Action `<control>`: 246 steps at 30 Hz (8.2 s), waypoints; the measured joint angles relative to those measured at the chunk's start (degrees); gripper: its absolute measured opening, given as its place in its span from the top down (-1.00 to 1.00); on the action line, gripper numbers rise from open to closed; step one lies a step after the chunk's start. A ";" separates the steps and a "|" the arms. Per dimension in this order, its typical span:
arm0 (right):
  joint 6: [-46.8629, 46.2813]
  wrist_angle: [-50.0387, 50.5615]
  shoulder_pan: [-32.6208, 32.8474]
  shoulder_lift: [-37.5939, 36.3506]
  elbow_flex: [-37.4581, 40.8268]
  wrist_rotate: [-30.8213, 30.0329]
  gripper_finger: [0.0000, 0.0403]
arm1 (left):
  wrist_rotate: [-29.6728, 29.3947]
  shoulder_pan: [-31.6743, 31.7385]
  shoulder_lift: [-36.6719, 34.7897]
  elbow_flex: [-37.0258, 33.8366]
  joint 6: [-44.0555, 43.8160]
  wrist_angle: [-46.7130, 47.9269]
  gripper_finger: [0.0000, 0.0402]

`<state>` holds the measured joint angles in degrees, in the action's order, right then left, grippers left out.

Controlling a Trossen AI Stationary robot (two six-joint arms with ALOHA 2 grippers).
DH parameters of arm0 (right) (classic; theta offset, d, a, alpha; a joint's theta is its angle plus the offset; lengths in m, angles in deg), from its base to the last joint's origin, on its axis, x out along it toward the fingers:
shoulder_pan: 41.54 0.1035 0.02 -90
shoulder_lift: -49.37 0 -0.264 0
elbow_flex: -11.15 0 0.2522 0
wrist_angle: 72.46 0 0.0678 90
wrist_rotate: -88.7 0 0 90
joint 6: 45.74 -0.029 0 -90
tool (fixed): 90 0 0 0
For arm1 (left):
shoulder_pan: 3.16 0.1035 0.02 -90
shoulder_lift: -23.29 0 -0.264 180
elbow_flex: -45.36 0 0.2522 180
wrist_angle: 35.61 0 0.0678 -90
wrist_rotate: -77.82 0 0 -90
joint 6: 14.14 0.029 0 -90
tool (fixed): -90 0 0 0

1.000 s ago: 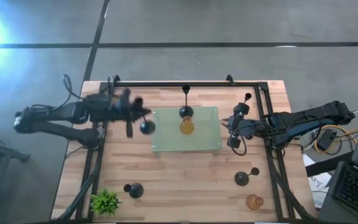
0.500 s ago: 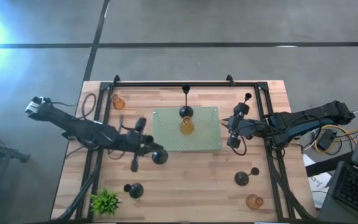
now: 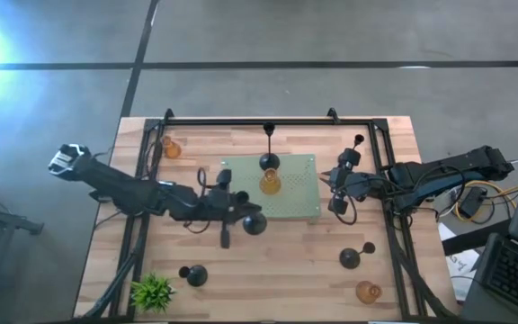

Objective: Pick & Place candle stick holders
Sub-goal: Put the black candle holder on the shelf

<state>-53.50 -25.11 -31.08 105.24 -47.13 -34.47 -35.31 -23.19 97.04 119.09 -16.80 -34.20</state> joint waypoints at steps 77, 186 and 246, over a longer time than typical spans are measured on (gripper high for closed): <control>0.42 0.07 0.02 0.07 0.07 0.02 0.64 | 9.11 13.41 11.77 2.59 -1.03 -4.24 0.80; -19.03 21.42 0.52 -23.87 0.30 -1.87 0.74 | -39.98 12.90 -36.86 -41.03 -47.01 36.76 0.15; -16.51 27.53 -34.48 -3.35 -8.85 0.66 0.17 | -40.87 18.24 -36.93 -40.94 -31.87 26.31 0.15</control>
<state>-70.00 2.42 -65.55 101.89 -55.98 -33.81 -76.19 -4.96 60.11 78.15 -48.67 -7.89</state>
